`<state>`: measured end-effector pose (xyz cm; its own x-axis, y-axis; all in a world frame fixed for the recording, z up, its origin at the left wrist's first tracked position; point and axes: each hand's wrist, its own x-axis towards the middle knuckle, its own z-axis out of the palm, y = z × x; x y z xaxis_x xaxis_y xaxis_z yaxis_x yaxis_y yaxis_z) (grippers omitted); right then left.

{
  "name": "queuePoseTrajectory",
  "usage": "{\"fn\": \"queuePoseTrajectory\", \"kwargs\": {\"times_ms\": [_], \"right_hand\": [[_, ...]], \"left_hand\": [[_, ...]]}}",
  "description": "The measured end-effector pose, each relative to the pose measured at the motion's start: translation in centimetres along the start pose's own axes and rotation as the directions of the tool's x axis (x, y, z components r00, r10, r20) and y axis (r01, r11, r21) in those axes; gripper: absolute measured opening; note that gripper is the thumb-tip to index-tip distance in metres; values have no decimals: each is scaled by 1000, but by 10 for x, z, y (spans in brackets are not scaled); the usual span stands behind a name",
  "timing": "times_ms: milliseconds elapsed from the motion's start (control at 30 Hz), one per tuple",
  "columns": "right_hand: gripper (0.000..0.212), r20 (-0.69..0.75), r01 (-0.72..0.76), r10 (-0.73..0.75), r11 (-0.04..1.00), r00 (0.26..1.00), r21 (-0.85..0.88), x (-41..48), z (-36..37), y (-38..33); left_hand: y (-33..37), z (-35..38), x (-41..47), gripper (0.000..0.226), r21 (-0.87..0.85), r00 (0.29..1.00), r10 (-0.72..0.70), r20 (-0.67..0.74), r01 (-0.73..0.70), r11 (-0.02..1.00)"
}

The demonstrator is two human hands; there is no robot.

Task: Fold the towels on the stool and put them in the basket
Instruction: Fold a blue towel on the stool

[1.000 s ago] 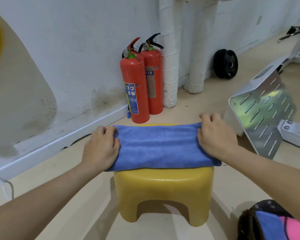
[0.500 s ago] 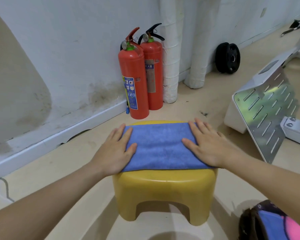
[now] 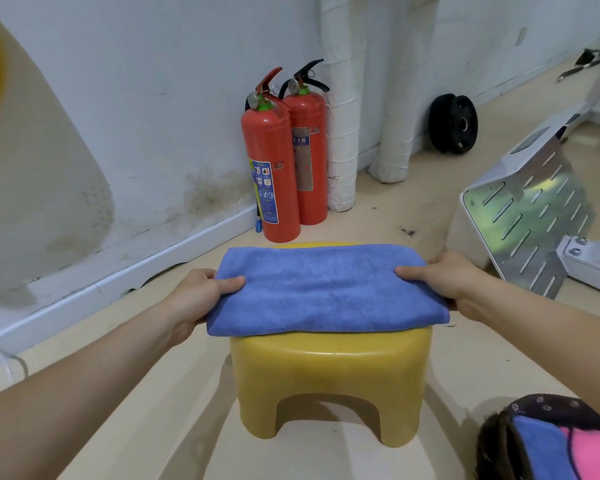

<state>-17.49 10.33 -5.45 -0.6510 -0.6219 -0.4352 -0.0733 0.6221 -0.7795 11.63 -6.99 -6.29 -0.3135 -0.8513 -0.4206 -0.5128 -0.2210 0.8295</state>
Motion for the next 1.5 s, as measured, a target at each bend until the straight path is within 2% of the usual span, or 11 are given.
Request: {"fn": "queuePoseTrajectory", "kwargs": {"times_ms": [167, 300, 500, 700, 800, 900, 1000, 1100, 1200, 1367, 1500], "right_hand": [[25, 58, 11, -7, 998, 998, -70, -2, -3, -10], [19, 109, 83, -65, 983, 992, -166, -5, -11, -15], [24, 251, 15, 24, 988, 968, -154, -8, -25, -13], [24, 122, 13, 8, 986, 992, -168, -1, -15, -13], [26, 79, 11, -4, 996, 997, -93, 1, -11, -17], [11, 85, 41, -42, 999, 995, 17, -5, -8, -28], [10, 42, 262, -260, 964, 965, -53, -15, -4, -52], [16, 75, 500, -496, 863, 865, -74, -33, 5, -79], [15, 135, 629, -618, 775, 775, -59, -53, 12, -94], [14, 208, 663, -652, 748, 729, 19, -75, 15, -104], [12, 243, 665, -650, 746, 720, 26, -79, 13, -105]], "left_hand": [[4, 3, -6, 31, -168, 990, 119, -79, -131, 977], [4, 2, -12, 21, -226, 981, 191, 16, -183, 957], [-1, -3, -9, 12, -137, 982, 119, 147, -99, 986], [3, 2, -12, 14, -69, 990, 134, 35, -131, 989], [15, 7, -18, 11, -234, 995, 102, 20, -95, 968], [47, 8, -28, 29, -402, 980, 153, 129, -89, 911], [76, 16, -48, 53, -178, 884, 413, 219, -380, 908], [88, 33, -64, 56, 217, 743, 647, 170, -669, 711], [95, 41, -68, 34, 307, 563, 810, 163, -809, 501], [102, 38, -67, 28, 552, 250, 932, 262, -831, 68], [101, 38, -64, 36, 673, 200, 931, 305, -737, -62]]}}
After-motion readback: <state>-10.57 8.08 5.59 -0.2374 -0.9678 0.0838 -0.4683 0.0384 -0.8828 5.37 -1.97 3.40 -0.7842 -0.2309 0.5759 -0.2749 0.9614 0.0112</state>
